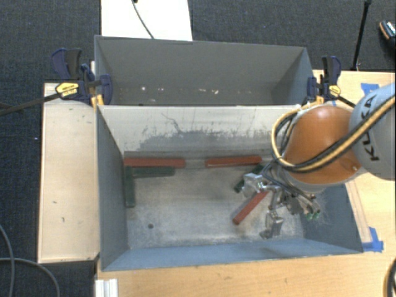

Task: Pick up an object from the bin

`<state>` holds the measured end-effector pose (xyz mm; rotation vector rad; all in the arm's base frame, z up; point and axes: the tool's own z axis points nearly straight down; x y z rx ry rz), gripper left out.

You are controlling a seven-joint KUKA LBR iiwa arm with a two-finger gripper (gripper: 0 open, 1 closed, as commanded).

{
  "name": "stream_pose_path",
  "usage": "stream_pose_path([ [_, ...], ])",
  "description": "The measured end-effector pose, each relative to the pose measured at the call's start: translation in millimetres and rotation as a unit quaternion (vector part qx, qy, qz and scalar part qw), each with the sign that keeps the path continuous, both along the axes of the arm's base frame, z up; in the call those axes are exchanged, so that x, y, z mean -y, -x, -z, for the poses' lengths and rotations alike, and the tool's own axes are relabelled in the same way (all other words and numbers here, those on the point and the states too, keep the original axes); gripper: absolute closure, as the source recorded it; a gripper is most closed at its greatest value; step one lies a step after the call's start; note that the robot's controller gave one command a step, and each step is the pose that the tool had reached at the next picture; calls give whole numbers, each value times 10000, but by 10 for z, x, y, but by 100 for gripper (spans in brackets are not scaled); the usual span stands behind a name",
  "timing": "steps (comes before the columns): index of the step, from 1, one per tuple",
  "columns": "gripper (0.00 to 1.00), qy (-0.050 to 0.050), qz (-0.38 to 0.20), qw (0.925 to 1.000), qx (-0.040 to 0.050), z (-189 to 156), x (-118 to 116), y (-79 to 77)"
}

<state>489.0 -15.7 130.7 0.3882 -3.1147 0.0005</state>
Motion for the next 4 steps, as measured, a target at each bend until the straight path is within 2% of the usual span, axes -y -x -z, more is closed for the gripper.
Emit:
stream_pose_path([
  [1,0,-17,-2467,9691,27,615,-383,-489],
  [2,100,-12,-2433,9700,31,600,-372,-493],
  [3,100,-21,-4896,8719,7,608,-669,100],
  [4,100,5,-4885,8725,60,-1087,-820,-73],
])
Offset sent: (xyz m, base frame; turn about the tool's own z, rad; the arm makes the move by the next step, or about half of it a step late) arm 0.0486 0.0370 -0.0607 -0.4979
